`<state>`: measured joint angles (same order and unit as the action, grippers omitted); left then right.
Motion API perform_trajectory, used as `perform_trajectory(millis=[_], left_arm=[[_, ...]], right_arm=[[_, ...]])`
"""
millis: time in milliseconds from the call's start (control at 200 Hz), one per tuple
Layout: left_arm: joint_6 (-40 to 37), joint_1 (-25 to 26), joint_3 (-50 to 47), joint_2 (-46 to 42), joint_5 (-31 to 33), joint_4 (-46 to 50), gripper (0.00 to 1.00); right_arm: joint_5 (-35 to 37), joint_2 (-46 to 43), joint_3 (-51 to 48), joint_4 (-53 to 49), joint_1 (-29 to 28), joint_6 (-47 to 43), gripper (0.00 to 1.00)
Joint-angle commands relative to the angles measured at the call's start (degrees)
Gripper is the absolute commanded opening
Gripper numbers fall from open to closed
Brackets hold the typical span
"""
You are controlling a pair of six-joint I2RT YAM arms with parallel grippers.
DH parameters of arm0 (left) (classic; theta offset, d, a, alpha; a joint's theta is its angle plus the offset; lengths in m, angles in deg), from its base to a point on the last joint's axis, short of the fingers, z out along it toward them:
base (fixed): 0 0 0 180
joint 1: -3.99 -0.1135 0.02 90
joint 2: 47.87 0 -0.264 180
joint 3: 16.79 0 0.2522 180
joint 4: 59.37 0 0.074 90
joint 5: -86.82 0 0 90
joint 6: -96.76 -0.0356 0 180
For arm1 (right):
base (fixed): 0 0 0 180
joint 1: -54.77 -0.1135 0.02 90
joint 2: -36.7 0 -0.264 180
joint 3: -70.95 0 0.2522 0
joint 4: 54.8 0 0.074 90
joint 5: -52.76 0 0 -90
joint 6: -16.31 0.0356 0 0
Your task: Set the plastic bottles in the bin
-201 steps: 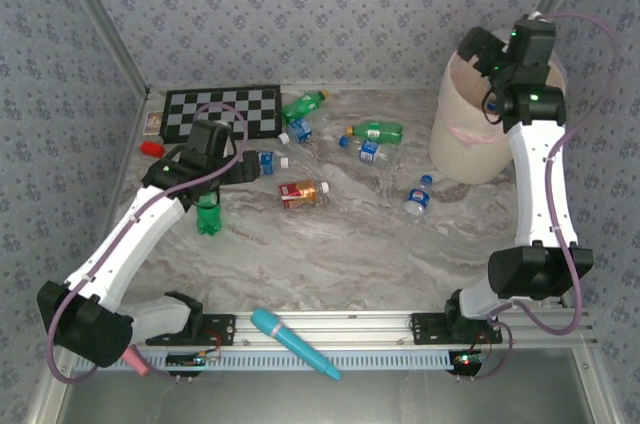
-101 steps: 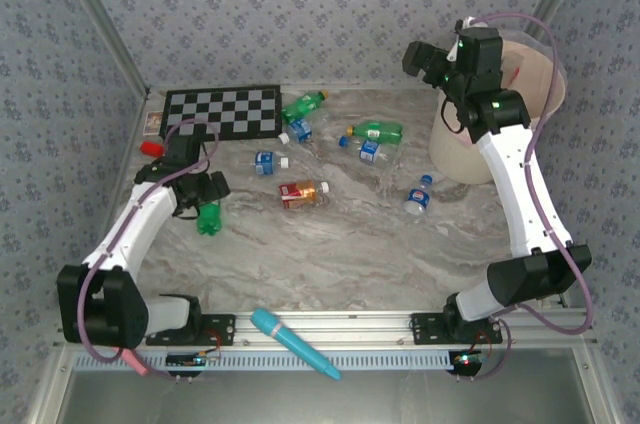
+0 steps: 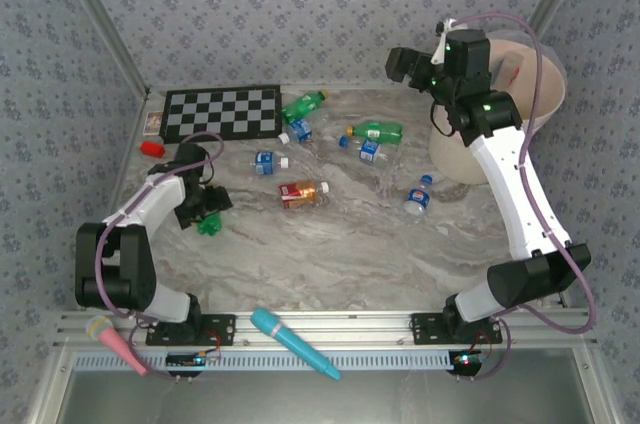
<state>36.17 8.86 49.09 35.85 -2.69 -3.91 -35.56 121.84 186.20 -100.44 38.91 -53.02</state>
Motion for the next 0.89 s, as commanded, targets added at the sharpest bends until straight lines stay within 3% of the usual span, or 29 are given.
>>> perform_trajectory(millis=[0, 340, 635, 890], left_arm=[[-0.76, -0.43, -0.39, 1.41, -1.19, -1.29, 0.79], [-0.84, -0.41, -1.84, 1.53, -1.81, -2.06, 0.51], [-0.8, 0.44, -1.42, -6.03, -3.04, -0.67, 0.5], [-3.54, 7.08, 1.85, -16.88, -4.08, -2.4, 0.5]], right_arm=[[-1.66, -0.77, 0.09, 0.38, -1.56, -2.31, 1.0], [-2.22, 0.33, 0.64, -0.32, -3.54, -3.55, 1.0], [-2.63, 1.77, 1.79, 0.48, -5.12, -4.3, 1.0], [-3.8, 2.76, 3.04, 1.35, -8.34, -8.69, 1.0]])
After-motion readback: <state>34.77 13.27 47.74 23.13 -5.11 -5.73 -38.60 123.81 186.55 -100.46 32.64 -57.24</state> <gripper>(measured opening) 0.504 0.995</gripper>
